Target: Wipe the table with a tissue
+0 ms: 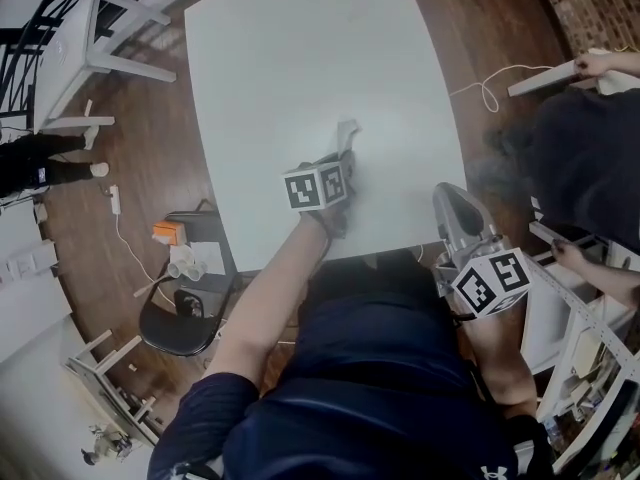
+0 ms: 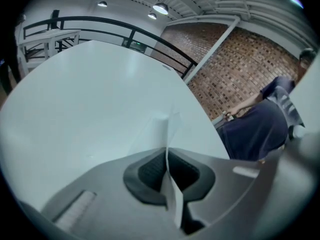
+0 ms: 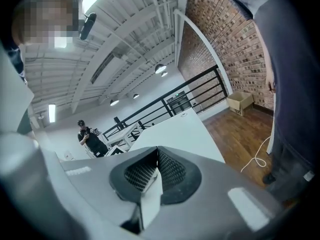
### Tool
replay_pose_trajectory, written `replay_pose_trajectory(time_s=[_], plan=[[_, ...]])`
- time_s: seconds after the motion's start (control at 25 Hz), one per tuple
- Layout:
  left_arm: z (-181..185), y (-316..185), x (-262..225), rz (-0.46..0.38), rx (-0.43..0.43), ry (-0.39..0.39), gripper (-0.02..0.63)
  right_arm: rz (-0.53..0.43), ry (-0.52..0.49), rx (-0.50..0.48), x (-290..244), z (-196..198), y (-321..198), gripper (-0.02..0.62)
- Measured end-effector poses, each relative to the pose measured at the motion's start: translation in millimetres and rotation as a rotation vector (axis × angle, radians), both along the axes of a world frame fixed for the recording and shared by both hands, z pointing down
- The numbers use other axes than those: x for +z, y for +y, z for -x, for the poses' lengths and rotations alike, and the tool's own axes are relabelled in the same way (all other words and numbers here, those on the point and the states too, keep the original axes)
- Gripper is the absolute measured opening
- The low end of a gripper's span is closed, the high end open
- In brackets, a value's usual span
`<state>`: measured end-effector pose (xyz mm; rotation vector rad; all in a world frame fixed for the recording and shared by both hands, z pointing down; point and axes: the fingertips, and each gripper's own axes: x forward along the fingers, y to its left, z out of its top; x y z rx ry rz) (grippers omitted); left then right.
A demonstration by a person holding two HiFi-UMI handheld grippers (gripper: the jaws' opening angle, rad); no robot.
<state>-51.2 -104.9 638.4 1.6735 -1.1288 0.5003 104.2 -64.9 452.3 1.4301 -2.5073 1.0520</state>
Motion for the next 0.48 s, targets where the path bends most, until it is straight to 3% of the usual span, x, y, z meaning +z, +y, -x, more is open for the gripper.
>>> replay_pose_trajectory(time_s=[0.16, 0.28, 0.48], plan=[[-31, 5, -9, -0.001, 0.051, 0.05, 0.006, -0.003, 0.002, 0.024, -1, -10, 0, 0.011], [-55, 5, -36, -0.049, 0.078, 0.133, 0.006, -0.007, 0.007, 0.038, -3, -13, 0, 0.011], [-49, -2, -100, -0.137, -0.003, 0.323, 0.006, 0.0, 0.017, 0.054, -2, -13, 0, 0.011]])
